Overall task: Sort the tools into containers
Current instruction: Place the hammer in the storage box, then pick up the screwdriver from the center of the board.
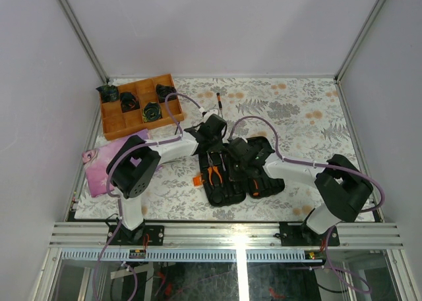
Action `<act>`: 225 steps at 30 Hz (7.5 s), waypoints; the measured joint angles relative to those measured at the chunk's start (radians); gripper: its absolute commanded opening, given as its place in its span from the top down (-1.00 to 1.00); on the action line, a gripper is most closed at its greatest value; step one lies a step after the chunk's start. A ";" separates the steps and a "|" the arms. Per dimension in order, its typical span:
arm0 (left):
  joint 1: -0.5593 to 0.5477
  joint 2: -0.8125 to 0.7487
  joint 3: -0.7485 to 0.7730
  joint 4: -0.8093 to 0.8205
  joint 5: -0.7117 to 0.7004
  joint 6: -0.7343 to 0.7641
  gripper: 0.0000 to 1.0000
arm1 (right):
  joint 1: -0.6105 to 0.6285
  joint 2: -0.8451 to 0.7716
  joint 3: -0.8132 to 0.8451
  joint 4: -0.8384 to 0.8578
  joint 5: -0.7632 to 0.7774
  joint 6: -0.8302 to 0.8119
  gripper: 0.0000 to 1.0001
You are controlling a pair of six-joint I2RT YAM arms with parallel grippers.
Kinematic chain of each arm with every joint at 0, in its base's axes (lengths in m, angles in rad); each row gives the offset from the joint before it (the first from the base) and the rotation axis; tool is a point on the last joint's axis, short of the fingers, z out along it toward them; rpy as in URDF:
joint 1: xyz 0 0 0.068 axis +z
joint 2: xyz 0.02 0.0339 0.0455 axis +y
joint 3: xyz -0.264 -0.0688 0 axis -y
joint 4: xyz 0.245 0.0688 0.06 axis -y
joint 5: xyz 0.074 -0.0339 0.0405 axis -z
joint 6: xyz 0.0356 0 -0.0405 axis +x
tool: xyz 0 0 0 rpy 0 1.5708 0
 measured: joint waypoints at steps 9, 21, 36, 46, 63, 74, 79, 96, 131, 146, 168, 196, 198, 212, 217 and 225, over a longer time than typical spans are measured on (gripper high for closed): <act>0.000 -0.017 -0.029 0.035 0.000 -0.001 1.00 | 0.000 -0.014 -0.016 0.024 -0.002 -0.002 0.61; 0.006 -0.213 -0.047 -0.099 -0.039 0.067 0.50 | 0.002 -0.283 -0.095 0.114 0.011 -0.085 0.25; 0.291 -0.418 -0.209 -0.232 -0.165 0.044 -0.10 | 0.002 -0.453 -0.190 0.078 0.187 -0.065 -0.03; 0.320 -0.320 -0.216 -0.248 -0.166 0.044 -0.13 | 0.002 -0.459 -0.190 0.048 0.203 -0.097 -0.06; 0.360 -0.144 -0.204 -0.144 -0.120 0.074 0.30 | 0.002 -0.477 -0.175 -0.018 0.203 -0.138 -0.06; 0.358 -0.176 -0.220 -0.129 -0.085 0.092 0.93 | 0.002 -0.539 -0.175 -0.035 0.220 -0.134 -0.04; 0.318 -0.297 -0.237 -0.135 -0.066 0.092 1.00 | 0.002 -0.581 -0.175 -0.034 0.259 -0.114 -0.04; 0.117 -0.853 -0.488 0.124 0.255 0.023 1.00 | 0.002 -0.715 -0.184 0.211 0.294 0.179 -0.38; -0.132 -0.843 -0.477 0.359 0.341 -0.037 0.02 | 0.003 -0.579 -0.190 0.486 0.135 0.230 1.00; -0.132 -0.958 -0.265 0.061 0.185 0.013 -0.19 | 0.003 -0.681 -0.176 0.385 0.042 -0.676 1.00; -0.135 -0.777 -0.055 -0.259 0.328 0.160 -0.15 | 0.004 -0.701 -0.199 0.016 -0.209 -2.081 1.00; -0.212 -0.525 -0.055 -0.290 0.438 0.193 1.00 | 0.052 -0.644 -0.174 0.049 -0.161 -2.390 0.76; -0.218 -0.525 -0.055 -0.284 0.438 0.194 1.00 | 0.052 -0.647 -0.174 0.045 -0.160 -2.389 0.56; -0.216 -0.597 -0.126 -0.256 0.296 0.164 1.00 | 0.054 -0.910 -0.197 0.067 -0.217 -2.132 -0.25; -0.215 -0.643 -0.163 -0.240 0.237 0.151 1.00 | 0.056 -0.993 -0.266 0.172 -0.242 -1.707 -0.13; -0.214 -0.708 -0.222 -0.145 0.190 0.136 1.00 | 0.059 -0.971 -0.307 0.412 -0.017 -0.829 -0.11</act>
